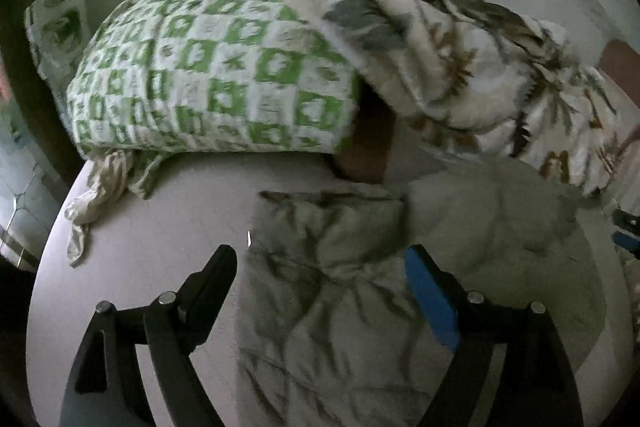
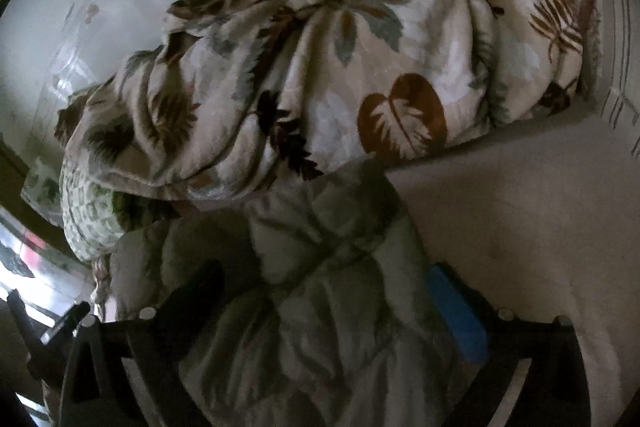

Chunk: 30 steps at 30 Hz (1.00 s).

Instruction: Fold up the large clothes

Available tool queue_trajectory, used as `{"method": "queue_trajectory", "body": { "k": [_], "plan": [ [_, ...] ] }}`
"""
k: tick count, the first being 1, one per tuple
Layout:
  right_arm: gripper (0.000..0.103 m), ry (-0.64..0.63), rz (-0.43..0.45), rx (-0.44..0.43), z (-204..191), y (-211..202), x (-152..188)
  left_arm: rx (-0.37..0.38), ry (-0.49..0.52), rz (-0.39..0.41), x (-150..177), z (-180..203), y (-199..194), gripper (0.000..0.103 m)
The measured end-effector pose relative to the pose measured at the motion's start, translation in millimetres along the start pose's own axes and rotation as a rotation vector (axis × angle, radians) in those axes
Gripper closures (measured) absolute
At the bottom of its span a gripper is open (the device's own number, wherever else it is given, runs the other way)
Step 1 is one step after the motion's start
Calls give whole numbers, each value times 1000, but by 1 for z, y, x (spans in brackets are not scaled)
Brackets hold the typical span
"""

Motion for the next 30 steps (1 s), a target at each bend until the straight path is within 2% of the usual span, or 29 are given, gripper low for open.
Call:
{"method": "queue_trajectory", "body": {
  "k": [4,9,12,14,17,19,23,27,30],
  "plan": [
    [0,-72,-32,-23,-25,1,10,35,95,-33,7,38,6,16],
    [0,-227,-30,78,-60,12,15,17,201,-83,28,81,26,16],
    [0,-280,-58,119,-72,27,20,-30,231,-126,35,89,48,16],
    [0,-312,-88,179,-75,41,26,-64,237,-187,43,88,69,16],
    [0,-336,-159,257,-71,69,35,-92,216,-275,59,75,99,8],
    [0,-337,-187,260,-65,83,38,-86,180,-268,61,65,105,0],
    [0,-340,-192,243,-60,92,37,-62,158,-269,61,58,107,0],
    [0,-335,-189,223,-59,81,30,-58,169,-217,54,52,87,0],
    [0,-271,-158,161,-55,66,15,-47,137,-177,48,38,71,0]
  ]
}}
Point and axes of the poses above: each gripper's, at about its wrist camera, not at the fingertips, and y roughly the way its jaws point, z to its right, x to its underside, the point moved 4 cm from there along y, roughly the way its jaws point, and after that the axes turned 12 degrees about x, right-handed, at the moved point
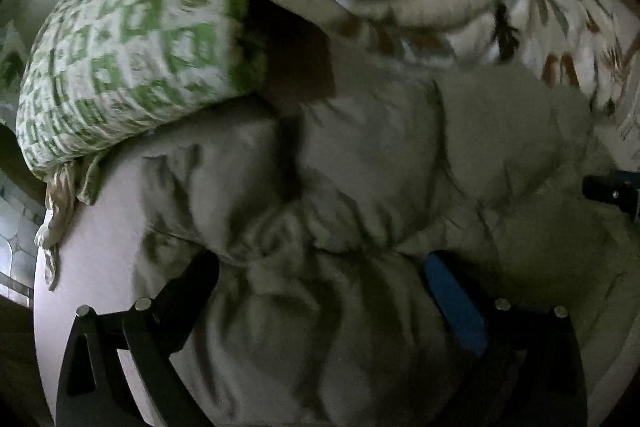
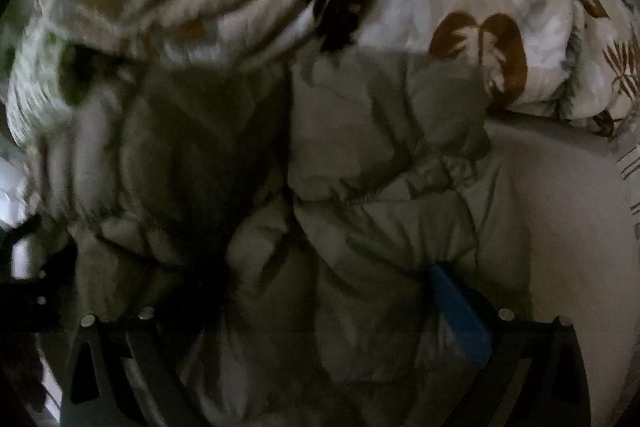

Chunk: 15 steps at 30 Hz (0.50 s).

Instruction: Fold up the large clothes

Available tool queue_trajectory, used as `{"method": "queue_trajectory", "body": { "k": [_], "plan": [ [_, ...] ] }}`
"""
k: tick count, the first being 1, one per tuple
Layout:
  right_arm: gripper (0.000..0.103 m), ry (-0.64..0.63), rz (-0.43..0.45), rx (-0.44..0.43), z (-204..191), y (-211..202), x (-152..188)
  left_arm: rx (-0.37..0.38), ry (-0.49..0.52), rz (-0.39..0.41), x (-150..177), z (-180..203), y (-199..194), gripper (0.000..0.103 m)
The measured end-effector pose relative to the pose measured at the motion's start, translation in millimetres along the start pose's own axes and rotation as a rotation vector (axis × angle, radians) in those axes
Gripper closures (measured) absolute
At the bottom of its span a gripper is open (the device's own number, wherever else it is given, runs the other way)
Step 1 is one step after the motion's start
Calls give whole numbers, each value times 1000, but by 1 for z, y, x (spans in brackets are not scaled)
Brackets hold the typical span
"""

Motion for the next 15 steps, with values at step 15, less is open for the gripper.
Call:
{"method": "queue_trajectory", "body": {
  "k": [15],
  "plan": [
    [0,50,-24,53,0,32,-30,-58,-69,-18,19,-37,13,0]
  ]
}}
Point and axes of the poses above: each gripper's, at about its wrist camera, not at the fingertips, and y roughly the way its jaws point, z to its right, x to its underside, the point moved 4 cm from there along y, roughly the way its jaws point, and after that the axes turned 12 degrees about x, right-handed, at the moved point
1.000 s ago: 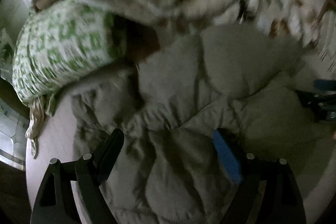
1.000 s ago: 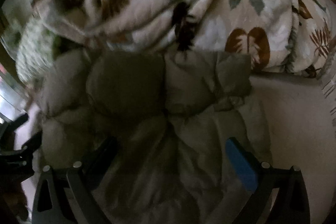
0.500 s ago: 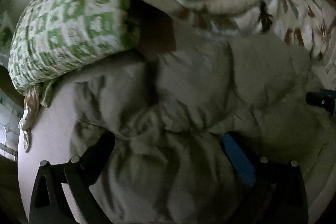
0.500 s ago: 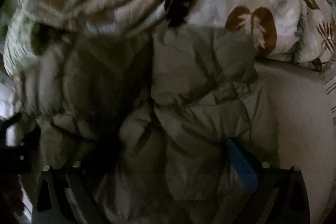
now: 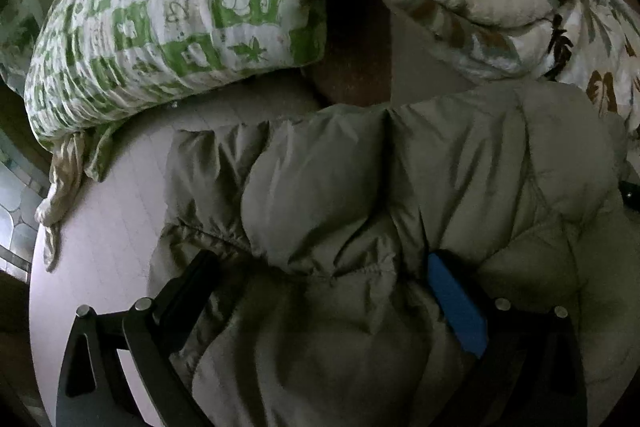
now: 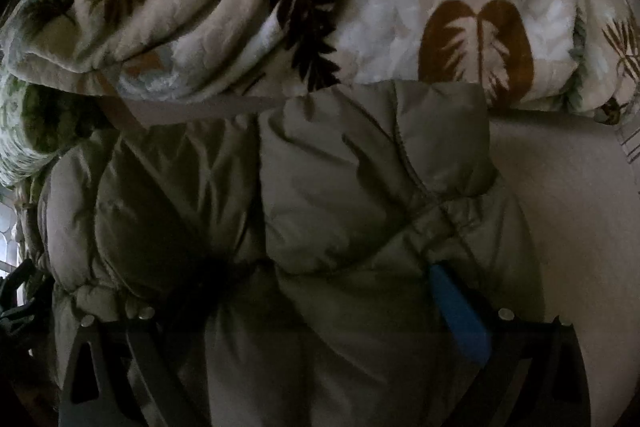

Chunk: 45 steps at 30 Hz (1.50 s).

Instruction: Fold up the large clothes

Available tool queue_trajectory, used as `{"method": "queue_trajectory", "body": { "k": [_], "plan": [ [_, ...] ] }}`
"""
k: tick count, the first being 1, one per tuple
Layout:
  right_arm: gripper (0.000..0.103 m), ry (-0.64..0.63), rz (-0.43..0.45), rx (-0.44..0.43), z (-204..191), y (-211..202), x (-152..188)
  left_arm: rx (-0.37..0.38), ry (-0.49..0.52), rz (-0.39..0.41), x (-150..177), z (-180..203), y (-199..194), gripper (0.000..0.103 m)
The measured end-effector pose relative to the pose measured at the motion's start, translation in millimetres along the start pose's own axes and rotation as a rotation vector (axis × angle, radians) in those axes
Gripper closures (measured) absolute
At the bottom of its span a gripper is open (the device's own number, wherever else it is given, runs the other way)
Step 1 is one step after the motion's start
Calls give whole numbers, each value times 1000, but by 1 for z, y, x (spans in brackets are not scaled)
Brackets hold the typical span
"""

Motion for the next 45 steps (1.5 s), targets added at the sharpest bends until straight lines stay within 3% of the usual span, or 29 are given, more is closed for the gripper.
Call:
{"method": "queue_trajectory", "body": {
  "k": [17,29,35,45],
  "plan": [
    [0,-25,114,-127,27,-98,52,-2,68,78,38,27,-76,0],
    [0,-188,70,-95,2,-98,107,4,102,71,78,27,-87,0],
    [0,-177,64,-78,-4,-80,115,29,59,49,96,22,-74,0],
    [0,-226,103,-100,-5,-116,146,71,20,86,129,10,-102,0]
  ]
}}
Point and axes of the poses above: each gripper's, at about its wrist camera, not at the fingertips, and y roughly the way its jaws point, z to its right, x to its underside, the point moved 4 cm from there along y, roughly the way its jaws point, and after that the axes turned 12 degrees about x, right-handed, at the moved point
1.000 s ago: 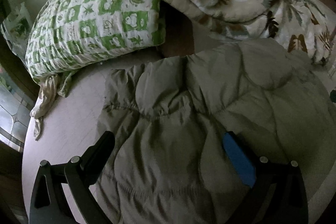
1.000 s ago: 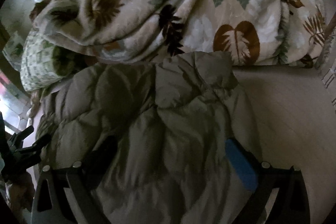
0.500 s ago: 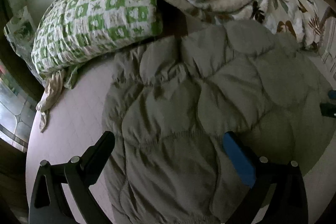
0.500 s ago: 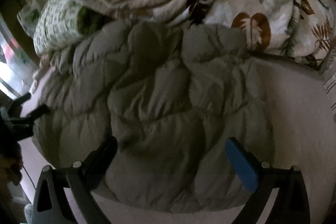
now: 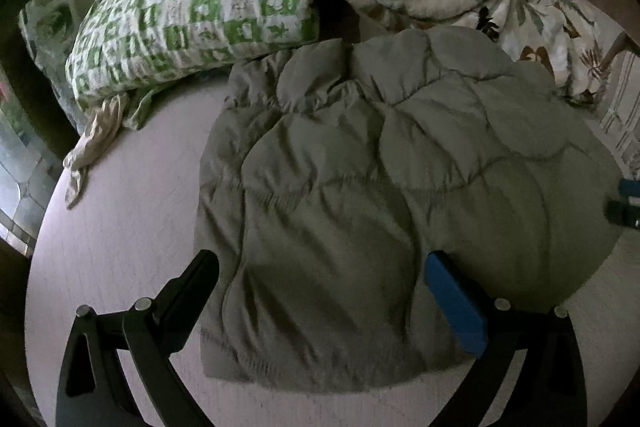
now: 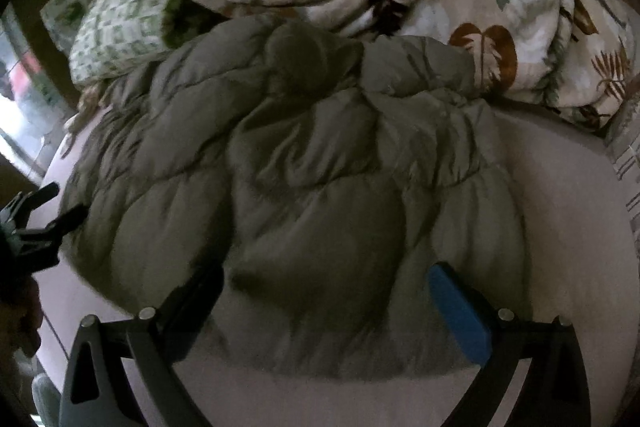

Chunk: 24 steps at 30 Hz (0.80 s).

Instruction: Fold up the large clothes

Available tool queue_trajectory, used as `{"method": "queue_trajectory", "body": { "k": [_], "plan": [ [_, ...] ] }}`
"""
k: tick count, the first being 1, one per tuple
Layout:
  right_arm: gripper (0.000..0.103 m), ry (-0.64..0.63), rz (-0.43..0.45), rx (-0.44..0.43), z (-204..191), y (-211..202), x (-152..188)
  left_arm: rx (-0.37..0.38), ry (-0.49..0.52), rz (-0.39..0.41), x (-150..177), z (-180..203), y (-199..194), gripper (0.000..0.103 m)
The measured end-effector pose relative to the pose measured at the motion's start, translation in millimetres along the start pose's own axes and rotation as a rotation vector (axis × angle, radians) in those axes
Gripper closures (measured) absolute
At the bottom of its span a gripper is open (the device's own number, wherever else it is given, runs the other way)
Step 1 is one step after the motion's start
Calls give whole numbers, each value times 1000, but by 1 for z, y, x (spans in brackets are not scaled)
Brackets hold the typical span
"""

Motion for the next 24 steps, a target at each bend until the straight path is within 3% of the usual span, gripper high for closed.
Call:
{"method": "queue_trajectory", "body": {
  "k": [6,11,15,18,24],
  "plan": [
    [0,-65,-37,45,-12,17,22,-17,14,-59,16,-4,17,0],
    [0,-98,-38,101,-21,33,23,-46,35,-64,15,-1,23,0],
    [0,-94,-32,100,-23,21,25,-48,35,-63,16,1,16,0],
    [0,-67,-25,76,-15,10,29,-50,45,-59,21,1,9,0],
    [0,1,-57,114,16,13,40,-50,43,-65,27,-4,7,0]
  ]
}}
Point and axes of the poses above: each gripper's, at about its wrist camera, not at the fingertips, and y roughly the way its jaws point, z to its right, x to its underside, the point moved 4 cm from there along y, roughly the way its jaws point, and after that the axes turned 12 degrees about x, right-handed, at the moved point
